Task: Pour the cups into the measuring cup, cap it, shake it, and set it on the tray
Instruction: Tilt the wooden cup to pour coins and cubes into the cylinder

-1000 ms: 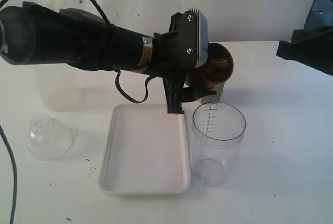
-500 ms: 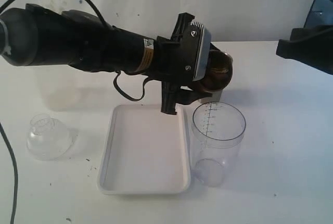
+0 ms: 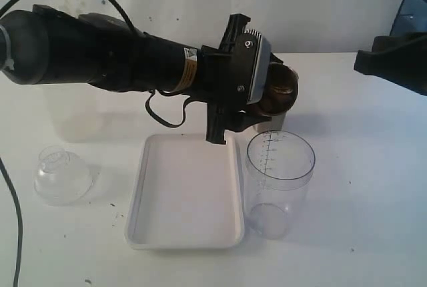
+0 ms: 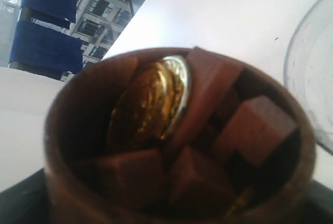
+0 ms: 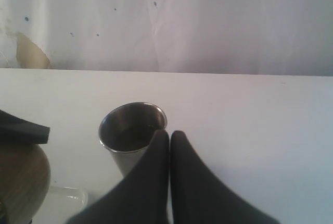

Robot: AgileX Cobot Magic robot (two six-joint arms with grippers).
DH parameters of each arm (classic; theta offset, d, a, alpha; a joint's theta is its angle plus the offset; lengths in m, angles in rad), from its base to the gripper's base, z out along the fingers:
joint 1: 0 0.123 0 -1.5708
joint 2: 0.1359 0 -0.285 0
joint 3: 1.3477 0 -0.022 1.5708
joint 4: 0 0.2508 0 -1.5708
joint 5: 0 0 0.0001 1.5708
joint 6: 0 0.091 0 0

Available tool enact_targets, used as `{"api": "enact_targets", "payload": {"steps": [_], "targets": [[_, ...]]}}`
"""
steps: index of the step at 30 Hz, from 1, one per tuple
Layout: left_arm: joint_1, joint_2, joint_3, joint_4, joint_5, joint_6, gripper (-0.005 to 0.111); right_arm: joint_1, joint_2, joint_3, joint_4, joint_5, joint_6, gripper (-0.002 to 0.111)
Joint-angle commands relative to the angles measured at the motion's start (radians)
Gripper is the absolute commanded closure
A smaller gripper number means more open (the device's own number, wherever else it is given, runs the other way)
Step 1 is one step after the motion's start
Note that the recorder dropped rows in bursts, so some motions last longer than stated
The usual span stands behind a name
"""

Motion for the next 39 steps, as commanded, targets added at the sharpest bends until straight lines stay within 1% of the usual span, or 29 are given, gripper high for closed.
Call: {"api": "enact_targets", "payload": {"steps": [1,4,5,7,14,20,26,32,39], "targets": [[-0.003,-0.007,-0.009,-0.041,0.034,0.077,0.107,-0.007,-0.007,0.001,-0.002,-0.008,0.005,0.108],[-0.005,-0.007,-0.009,-0.041,-0.049,0.108,0.107,-0.007,-0.007,0.001,-0.002,-0.008,0.005,0.108],[-0.005,-0.007,-0.009,-0.041,-0.063,0.141,0.107,-0.007,-0.007,0.001,-0.002,-0.008,0.005,0.108],[-0.007,-0.007,-0.009,-0.041,-0.065,0.198,0.107,-0.007,-0.007,0.001,-0.002,-0.008,0.005,0.108],[-0.014,-0.007,-0.009,-0.041,-0.065,0.246,0.107,-0.007,-0.007,0.001,-0.002,-0.008,0.005,0.108],[-0.016,-0.007,-0.009,-0.041,-0.044,0.394,0.107,-0.007,-0.007,0.001,-0.002,-0.008,0.005,0.108],[-0.016,-0.007,-0.009,-0.047,-0.042,0.419,0.107,-0.007,-0.007,0.001,-0.002,-0.008,0.005,0.108],[-0.016,-0.007,-0.009,-0.145,-0.042,0.463,0.107,-0.007,-0.007,0.001,-0.002,-0.008,0.005,0.108],[-0.016,-0.007,-0.009,-0.153,-0.034,0.472,0.107,-0.007,-0.007,0.001,-0.002,-0.022,0.005,0.108]]}}
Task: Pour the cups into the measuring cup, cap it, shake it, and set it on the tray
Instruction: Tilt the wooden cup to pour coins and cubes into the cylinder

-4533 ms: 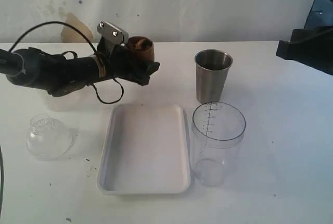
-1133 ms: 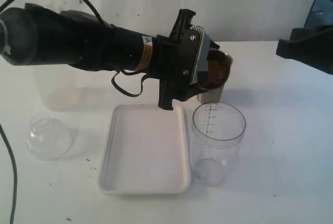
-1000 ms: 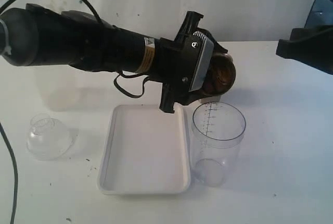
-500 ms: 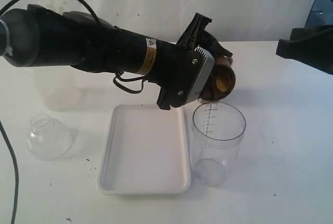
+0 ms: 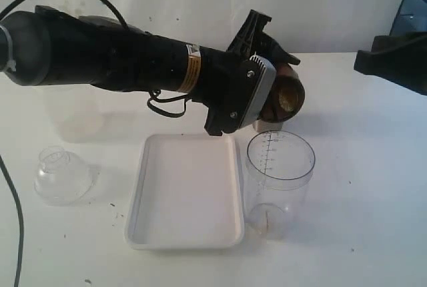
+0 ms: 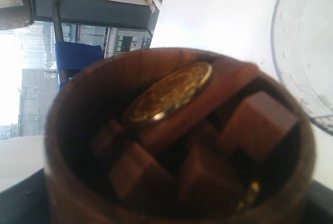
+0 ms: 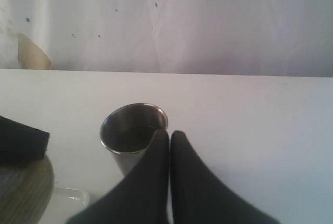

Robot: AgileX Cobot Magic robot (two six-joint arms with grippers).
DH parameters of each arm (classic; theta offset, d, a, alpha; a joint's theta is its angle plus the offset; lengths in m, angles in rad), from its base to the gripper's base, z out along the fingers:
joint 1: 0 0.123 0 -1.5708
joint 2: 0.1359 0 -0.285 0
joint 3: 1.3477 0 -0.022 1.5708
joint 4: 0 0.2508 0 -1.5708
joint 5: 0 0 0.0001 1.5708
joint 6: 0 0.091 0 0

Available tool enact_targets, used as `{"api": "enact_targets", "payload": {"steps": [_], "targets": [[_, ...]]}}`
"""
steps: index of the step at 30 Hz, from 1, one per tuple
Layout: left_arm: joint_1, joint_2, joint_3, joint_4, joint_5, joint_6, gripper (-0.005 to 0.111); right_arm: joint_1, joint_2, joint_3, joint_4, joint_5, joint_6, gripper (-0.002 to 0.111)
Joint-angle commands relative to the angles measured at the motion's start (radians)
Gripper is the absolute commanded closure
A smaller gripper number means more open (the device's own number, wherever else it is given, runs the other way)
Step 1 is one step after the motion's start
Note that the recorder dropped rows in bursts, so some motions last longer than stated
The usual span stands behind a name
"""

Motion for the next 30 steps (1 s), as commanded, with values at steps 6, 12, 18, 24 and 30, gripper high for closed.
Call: {"api": "enact_targets", "payload": {"steps": [6,12,18,24,30], "targets": [[-0.007,-0.007,-0.009,-0.039,0.031,0.098,0.107,-0.007,-0.007,0.001,-0.002,-0.018,0.005,0.108],[-0.007,-0.007,-0.009,-0.039,0.022,0.132,0.107,-0.007,-0.007,0.001,-0.002,-0.018,0.005,0.108],[-0.009,-0.002,-0.009,-0.039,0.005,0.132,0.107,-0.007,-0.007,0.001,-0.002,-0.018,0.005,0.108],[-0.009,0.022,-0.009,-0.043,-0.005,0.133,0.107,-0.007,-0.007,0.001,-0.002,-0.020,0.005,0.108],[-0.009,0.024,-0.009,-0.043,0.018,0.134,0.107,-0.007,-0.007,0.001,-0.002,-0.025,0.005,0.108]]}}
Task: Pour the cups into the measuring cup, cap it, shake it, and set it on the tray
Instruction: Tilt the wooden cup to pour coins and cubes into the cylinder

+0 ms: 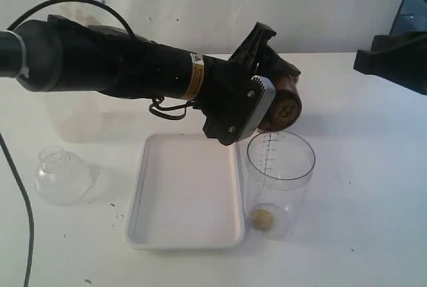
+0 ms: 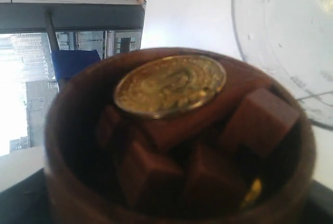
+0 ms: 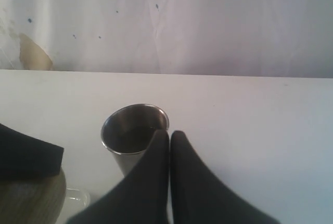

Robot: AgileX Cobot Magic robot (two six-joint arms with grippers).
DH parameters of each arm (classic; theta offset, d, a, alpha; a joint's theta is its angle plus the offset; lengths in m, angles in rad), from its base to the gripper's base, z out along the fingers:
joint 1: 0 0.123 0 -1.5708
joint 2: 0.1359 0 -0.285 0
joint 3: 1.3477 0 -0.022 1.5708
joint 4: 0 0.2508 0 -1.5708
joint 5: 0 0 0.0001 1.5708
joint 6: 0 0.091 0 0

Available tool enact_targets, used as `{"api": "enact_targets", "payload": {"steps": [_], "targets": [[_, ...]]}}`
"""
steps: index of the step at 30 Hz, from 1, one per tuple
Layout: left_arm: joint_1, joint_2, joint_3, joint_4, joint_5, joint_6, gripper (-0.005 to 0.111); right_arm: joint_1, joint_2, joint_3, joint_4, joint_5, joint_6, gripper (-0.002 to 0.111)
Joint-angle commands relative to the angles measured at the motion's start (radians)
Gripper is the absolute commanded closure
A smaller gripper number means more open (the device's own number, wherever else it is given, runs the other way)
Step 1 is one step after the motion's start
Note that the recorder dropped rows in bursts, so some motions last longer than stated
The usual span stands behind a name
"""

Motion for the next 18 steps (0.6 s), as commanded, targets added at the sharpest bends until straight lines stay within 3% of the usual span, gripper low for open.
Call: {"api": "enact_targets", "payload": {"steps": [1,18], "targets": [[-0.003,-0.007,-0.009,-0.029,-0.004,0.000,0.107,-0.007,-0.007,0.001,-0.002,-0.022,0.005,0.108],[-0.003,-0.007,-0.009,-0.029,-0.041,0.154,0.107,-0.007,-0.007,0.001,-0.002,-0.022,0.005,0.108]]}}
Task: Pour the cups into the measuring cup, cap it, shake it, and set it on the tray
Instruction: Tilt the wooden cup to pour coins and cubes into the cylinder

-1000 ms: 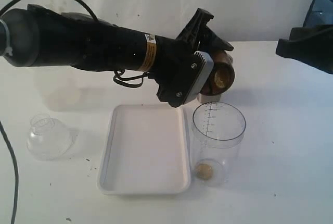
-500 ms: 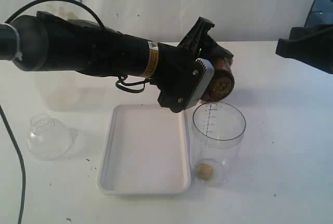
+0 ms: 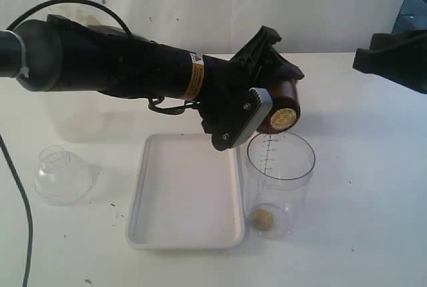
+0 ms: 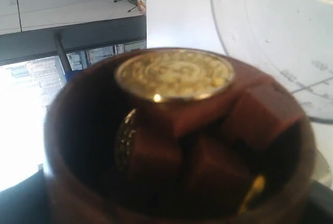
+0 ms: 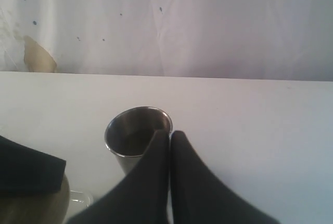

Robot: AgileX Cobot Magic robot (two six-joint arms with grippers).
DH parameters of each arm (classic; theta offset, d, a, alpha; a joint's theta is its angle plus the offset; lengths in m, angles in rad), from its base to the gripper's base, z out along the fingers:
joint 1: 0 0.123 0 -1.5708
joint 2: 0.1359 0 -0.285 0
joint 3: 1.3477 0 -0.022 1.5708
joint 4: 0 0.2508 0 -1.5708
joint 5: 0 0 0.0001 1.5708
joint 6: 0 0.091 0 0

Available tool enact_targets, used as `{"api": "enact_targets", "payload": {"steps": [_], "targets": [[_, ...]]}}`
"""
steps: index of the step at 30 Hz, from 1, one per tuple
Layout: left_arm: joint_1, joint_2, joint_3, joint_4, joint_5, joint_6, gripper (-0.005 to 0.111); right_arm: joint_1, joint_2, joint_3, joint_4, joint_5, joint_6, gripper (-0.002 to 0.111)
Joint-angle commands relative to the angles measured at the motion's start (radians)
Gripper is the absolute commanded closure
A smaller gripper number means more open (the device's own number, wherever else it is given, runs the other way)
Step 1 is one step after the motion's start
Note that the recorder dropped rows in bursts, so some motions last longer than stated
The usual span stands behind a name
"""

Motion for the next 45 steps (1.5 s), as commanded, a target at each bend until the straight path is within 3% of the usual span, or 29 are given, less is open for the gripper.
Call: {"api": "enact_targets", "payload": {"steps": [1,8,15,22,45], "targets": [[-0.003,-0.007,-0.009,-0.027,-0.025,0.007,0.107,-0.007,-0.007,0.001,-0.002,-0.009,0.005,0.108],[-0.003,-0.007,-0.009,-0.098,-0.025,0.026,0.107,-0.007,-0.007,0.001,-0.002,-0.009,0.005,0.108],[-0.003,-0.007,-0.009,-0.098,-0.025,0.032,0.107,-0.007,-0.007,0.001,-0.002,-0.009,0.005,0.108],[-0.003,-0.007,-0.009,-0.098,-0.027,0.160,0.107,-0.007,-0.007,0.001,-0.002,-0.009,0.005,0.108],[-0.005,-0.007,-0.009,-0.121,-0.024,0.236,0.107,-0.007,-0.007,0.001,-0.002,-0.009,0.005,0.108]]}}
